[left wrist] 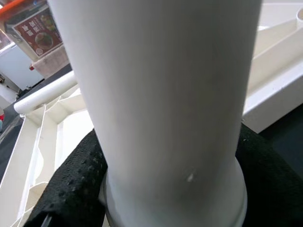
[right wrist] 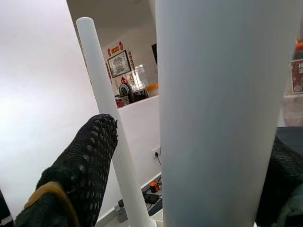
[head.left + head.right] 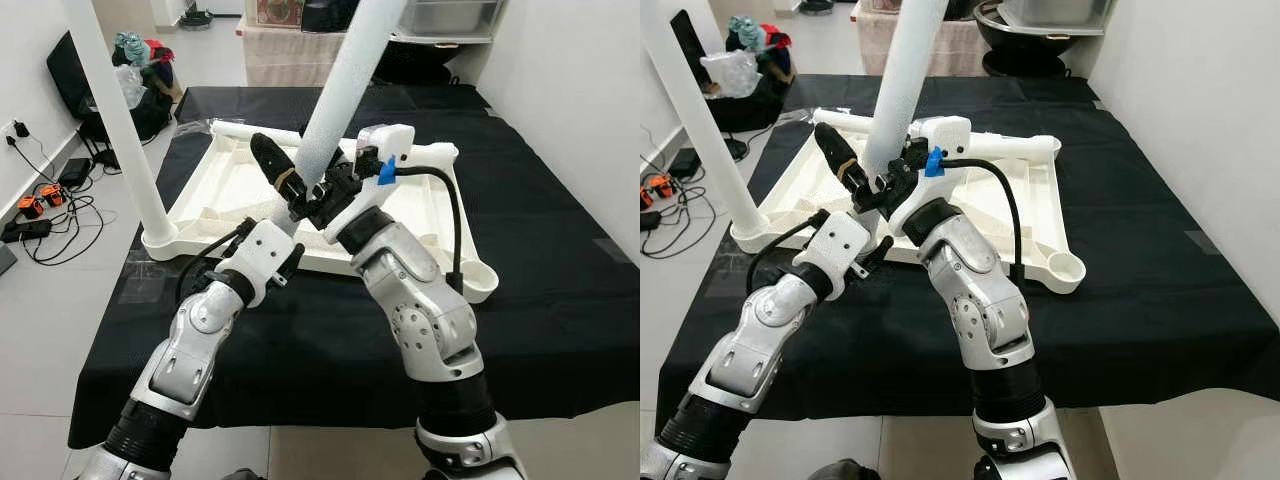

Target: Building children table

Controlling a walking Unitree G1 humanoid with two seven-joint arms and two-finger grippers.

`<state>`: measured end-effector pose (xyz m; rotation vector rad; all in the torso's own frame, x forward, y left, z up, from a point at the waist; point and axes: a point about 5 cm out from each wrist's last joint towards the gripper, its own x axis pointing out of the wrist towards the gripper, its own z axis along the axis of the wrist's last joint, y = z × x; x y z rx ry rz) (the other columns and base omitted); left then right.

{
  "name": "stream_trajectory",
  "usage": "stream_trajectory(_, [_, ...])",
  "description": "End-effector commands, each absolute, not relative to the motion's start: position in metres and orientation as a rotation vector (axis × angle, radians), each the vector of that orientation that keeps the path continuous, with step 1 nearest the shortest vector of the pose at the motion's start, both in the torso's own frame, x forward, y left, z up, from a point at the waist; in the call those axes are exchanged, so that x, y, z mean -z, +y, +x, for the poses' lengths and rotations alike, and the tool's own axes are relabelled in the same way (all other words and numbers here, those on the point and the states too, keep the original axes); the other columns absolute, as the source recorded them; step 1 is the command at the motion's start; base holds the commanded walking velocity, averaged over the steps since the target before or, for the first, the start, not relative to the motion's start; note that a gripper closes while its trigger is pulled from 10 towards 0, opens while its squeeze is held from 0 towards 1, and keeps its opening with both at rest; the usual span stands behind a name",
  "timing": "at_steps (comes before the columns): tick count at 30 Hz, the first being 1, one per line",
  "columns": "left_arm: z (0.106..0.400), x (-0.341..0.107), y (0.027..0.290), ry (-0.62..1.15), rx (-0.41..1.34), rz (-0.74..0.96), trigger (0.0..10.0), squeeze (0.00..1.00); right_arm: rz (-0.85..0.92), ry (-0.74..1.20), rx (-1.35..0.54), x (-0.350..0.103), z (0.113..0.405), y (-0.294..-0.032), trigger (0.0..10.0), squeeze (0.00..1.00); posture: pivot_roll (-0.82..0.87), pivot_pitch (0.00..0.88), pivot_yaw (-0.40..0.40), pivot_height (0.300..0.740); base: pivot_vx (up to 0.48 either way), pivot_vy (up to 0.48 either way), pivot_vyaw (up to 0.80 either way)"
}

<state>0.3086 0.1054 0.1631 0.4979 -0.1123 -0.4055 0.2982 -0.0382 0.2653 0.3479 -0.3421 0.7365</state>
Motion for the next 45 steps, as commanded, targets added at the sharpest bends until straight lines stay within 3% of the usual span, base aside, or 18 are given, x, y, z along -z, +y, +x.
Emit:
stream_trajectory(1, [0.3072, -0.1593, 0.1052, -0.11, 0.429, 0.531, 10.0, 0.0, 0.366, -0.351, -0.763, -0.2721, 0.2966, -0.0308, 10.0, 0.0, 0.01, 0.002, -0.045, 0.74, 0.0, 0.0, 0.0])
stream_trajectory(31, [0.3064, -0.1543, 0.1092, -0.141, 0.465, 0.665, 10.0, 0.0, 0.345, -0.317, -0.759, -0.2668, 0.3007, -0.0296, 10.0, 0.0, 0.01, 0.018, -0.042, 0.74, 0.0, 0.0, 0.0])
stream_trajectory(32, [0.3062, -0.1544, 0.1091, -0.144, 0.467, 0.67, 10.0, 0.0, 0.344, -0.316, -0.758, -0.2666, 0.3009, -0.0298, 5.4, 0.0, 0.01, 0.017, -0.043, 0.74, 0.0, 0.0, 0.0])
stream_trajectory(33, [0.306, -0.1544, 0.1089, -0.145, 0.466, 0.668, 10.0, 0.0, 0.349, -0.316, -0.758, -0.2664, 0.3012, -0.0299, 0.0, 0.0, 0.01, 0.017, -0.041, 0.74, 0.0, 0.0, 0.0])
stream_trajectory(45, [0.3069, -0.1551, 0.1087, -0.16, 0.457, 0.67, 10.0, 0.0, 0.353, -0.319, -0.752, -0.2667, 0.3017, -0.0312, 0.0, 0.0, 0.01, 0.009, -0.039, 0.74, 0.0, 0.0, 0.0])
